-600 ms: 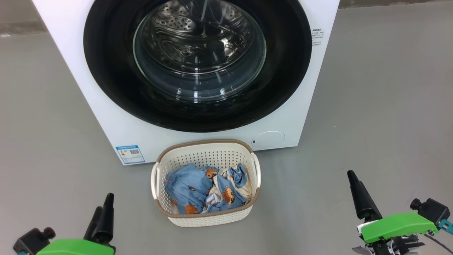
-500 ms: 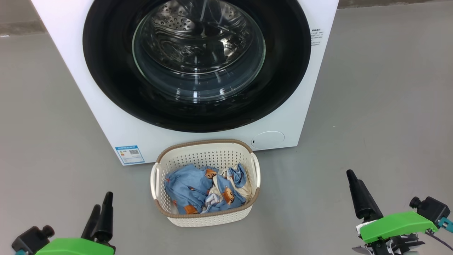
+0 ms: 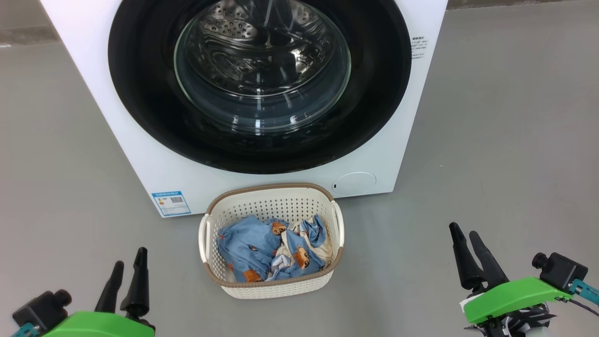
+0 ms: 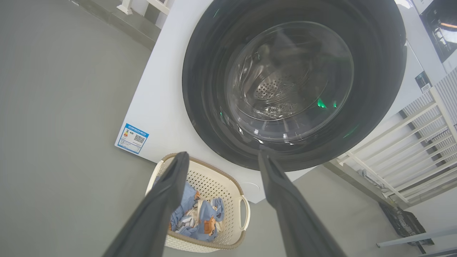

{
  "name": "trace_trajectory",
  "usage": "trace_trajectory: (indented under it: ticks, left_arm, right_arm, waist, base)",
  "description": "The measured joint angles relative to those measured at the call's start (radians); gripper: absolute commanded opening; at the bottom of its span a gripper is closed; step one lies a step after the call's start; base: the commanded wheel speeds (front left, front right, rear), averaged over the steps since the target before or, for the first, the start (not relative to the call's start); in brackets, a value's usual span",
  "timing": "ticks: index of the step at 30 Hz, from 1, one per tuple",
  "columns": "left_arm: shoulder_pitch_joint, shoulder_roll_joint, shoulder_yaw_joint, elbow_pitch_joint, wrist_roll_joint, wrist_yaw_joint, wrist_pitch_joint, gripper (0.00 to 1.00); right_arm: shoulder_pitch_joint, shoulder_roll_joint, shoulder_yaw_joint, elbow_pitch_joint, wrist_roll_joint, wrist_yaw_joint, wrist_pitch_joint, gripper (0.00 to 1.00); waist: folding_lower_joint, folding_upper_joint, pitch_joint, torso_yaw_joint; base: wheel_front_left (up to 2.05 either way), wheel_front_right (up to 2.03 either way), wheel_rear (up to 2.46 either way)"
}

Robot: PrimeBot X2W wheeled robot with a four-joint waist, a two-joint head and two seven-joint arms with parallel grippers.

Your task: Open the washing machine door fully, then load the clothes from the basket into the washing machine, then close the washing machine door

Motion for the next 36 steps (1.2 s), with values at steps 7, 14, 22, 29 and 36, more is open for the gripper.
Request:
trace_trajectory:
  ticks: [7, 14, 22, 29, 36]
  left_arm:
    - [0.0, 0.013, -0.014, -0.006, 0.093, 0.0, -0.02, 1.0]
    - [0.0, 0.015, -0.016, -0.01, 0.174, 0.0, -0.043, 1.0]
    - [0.002, 0.019, -0.004, -0.014, 0.286, 0.0, -0.063, 1.0]
    - [0.021, 0.021, -0.009, -0.022, 0.389, 0.0, -0.086, 1.0]
    - [0.021, 0.026, -0.005, -0.021, 0.462, 0.0, -0.101, 1.0]
  right_arm:
    - [-0.017, -0.002, 0.004, 0.001, -0.095, 0.0, -0.017, 1.0]
    - [-0.025, -0.007, 0.011, 0.001, -0.187, 0.0, -0.035, 1.0]
    - [-0.038, -0.01, 0.026, 0.004, -0.275, 0.0, -0.061, 1.0]
    - [-0.047, -0.021, 0.042, 0.025, -0.351, 0.0, -0.082, 1.0]
    - [-0.079, -0.027, 0.04, 0.029, -0.43, 0.0, -0.096, 1.0]
  waist:
    - [0.0, 0.0, 0.003, -0.001]
    - [0.0, 0.0, 0.0, 0.001]
    - [-0.0001, 0.0, -0.001, 0.001]
    - [-0.0001, 0.0, -0.006, 0.002]
    - [0.0, 0.0, -0.006, 0.004]
  base:
    - [0.0, 0.0, 0.0]
    - [0.0, 0.0, 0.0]
    - [0.0, 0.0, 0.0]
    - [0.0, 0.0, 0.0]
    - [0.0, 0.0, 0.0]
